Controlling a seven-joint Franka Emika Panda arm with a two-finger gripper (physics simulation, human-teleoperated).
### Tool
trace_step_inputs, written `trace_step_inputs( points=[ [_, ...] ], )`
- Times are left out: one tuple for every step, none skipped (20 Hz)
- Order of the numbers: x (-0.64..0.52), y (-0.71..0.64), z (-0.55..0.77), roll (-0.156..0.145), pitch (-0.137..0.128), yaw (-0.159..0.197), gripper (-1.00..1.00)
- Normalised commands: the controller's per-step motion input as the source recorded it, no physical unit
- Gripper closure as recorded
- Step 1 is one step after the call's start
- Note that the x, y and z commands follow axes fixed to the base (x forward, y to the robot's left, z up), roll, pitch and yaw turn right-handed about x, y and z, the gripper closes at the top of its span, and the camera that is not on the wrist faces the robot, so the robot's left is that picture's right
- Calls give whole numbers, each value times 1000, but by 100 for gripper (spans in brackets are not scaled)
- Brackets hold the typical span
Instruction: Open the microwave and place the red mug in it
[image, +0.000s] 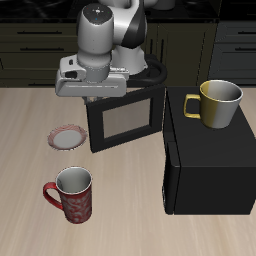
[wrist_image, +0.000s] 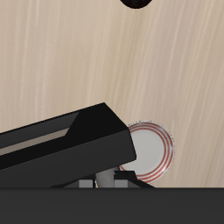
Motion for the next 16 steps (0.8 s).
trace_step_inputs(
  points=[
    [-265,-83,-35,-41,-46,-55,100],
    [-230,31,-57,26,-65,25,100],
    [-251,-102,-75,-44,6,-97,100],
    [-249,48,-29,21,-30,-19,100],
    [-125,-136,-91,-2,7,-64,100],
    [-168,-22,-31,-21,-18,1,100],
    [-105,20,-60,32,-71,100,100],
    [-66,-159,-120,-21,54,-49,100],
    [-201,-84,-92,-16,-25,53,100],
    [-152,-289,-103,-66,-10,-31,100],
    [-114,-202,-120,-37,13,-33,100],
    [-177,-231,-154,-56,21,-50,100],
    [-107,-157,-179,3,16,-21,100],
    [-254,-176,-220,-49,21,-50,100],
    [-122,-86,-151,-13,-4,16,100],
    [-107,-61,-82,-20,-15,13,100]
  ],
)
